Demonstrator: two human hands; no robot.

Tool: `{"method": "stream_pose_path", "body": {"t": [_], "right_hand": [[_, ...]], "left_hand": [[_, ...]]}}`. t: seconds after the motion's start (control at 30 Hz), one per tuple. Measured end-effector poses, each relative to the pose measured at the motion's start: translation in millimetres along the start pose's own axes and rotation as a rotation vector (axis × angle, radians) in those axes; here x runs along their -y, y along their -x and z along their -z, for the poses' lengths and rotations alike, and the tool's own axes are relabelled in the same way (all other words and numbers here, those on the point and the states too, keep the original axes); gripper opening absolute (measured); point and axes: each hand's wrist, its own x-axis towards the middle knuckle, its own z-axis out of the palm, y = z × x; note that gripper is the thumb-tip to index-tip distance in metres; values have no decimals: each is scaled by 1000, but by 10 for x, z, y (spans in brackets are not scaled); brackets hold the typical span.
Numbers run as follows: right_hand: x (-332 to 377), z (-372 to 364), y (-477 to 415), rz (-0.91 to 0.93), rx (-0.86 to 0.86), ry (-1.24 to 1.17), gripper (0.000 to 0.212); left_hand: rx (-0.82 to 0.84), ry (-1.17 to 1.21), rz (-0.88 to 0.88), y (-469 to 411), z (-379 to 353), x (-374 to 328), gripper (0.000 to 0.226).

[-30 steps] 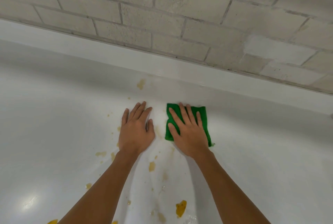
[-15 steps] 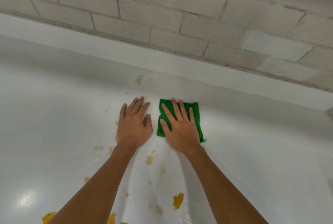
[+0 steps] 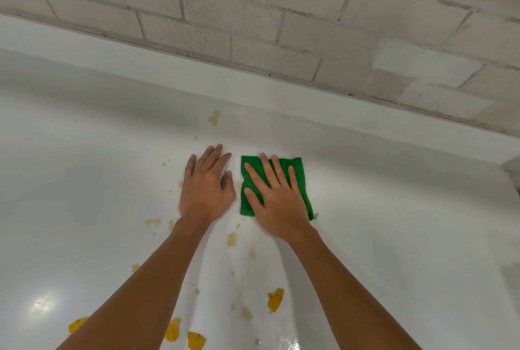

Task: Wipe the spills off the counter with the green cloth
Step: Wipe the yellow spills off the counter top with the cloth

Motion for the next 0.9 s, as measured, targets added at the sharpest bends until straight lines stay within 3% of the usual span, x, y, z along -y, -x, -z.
{"method": "stream_pose_path", "body": {"t": [0.1,0.3,0.53,0.67,0.77,0.9], "right_hand": [[-341,89,278,5,27,-5,61],[-412,103,-1,-318,-16,-1,70],[-182,64,350,-18,2,-10,62],[-493,113,369,-200,-28,2,65],[-352,102,62,-336,4,-9,69],[0,38,-25,-188,14,-12,67]], "left_hand": [[1,10,-4,1,3,6,56],[5,23,-10,16,12,-7,57],[53,40,-24,199,62,25,59],[41,-2,-62,306,107,84,58],[53,0,-47,301,123,62,58],[77,9,-64,296,127,90,59]]}}
